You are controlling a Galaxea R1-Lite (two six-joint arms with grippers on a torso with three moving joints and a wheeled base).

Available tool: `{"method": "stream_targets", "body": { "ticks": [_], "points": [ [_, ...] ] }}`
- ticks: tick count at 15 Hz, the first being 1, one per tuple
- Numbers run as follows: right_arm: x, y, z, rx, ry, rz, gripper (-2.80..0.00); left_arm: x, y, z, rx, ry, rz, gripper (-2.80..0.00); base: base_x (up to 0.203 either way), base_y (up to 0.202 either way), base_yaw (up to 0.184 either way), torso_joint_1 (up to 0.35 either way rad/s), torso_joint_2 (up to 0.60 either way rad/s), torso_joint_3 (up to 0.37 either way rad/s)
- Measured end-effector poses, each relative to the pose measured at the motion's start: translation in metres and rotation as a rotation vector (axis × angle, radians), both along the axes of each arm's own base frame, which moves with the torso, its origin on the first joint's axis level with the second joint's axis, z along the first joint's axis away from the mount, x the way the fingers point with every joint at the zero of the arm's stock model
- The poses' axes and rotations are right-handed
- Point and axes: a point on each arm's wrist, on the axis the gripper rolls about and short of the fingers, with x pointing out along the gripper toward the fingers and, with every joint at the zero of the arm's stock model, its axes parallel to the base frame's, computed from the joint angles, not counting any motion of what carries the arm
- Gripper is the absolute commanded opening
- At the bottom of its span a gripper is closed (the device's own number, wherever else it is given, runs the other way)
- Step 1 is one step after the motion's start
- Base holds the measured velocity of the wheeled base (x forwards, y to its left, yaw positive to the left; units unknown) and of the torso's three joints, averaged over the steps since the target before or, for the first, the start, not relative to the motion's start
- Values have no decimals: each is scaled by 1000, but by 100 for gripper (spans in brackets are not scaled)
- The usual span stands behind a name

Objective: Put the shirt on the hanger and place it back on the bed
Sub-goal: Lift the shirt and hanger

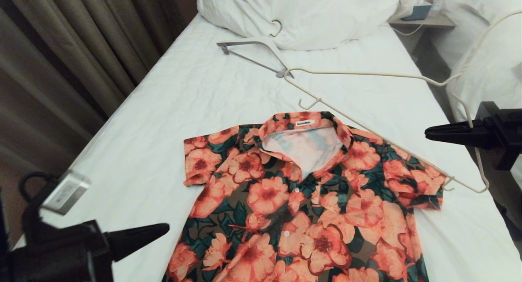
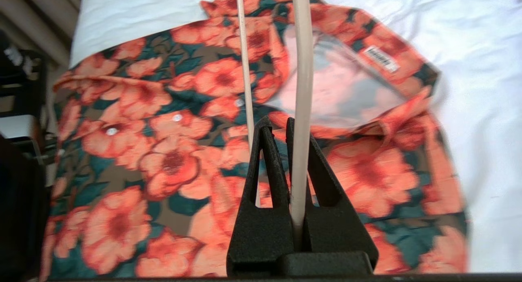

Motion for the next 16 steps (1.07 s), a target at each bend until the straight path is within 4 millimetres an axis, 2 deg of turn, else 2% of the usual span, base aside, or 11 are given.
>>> {"method": "stream_targets", "body": {
  "ticks": [5,10,11,14,16],
  "points": [
    [15,-10,4,14,11,-34,-280,99,-40,15,-126,54,-27,-280,0,0,0,0,0,0],
    [28,-13,-5,16,21,-35,-280,164,-90,8,-178,123,-33,-280,0,0,0,0,0,0],
    [30,-13,-7,16,25,-35,-280,175,-97,6,-184,126,-27,0,0,0,0,0,0,0],
    [36,-14,-8,17,28,-34,-280,201,-109,4,-188,107,9,0,0,0,0,0,0,0],
    [38,-15,-9,18,33,-34,-280,214,-110,3,-188,100,35,0,0,0,0,0,0,0]
  ]
}}
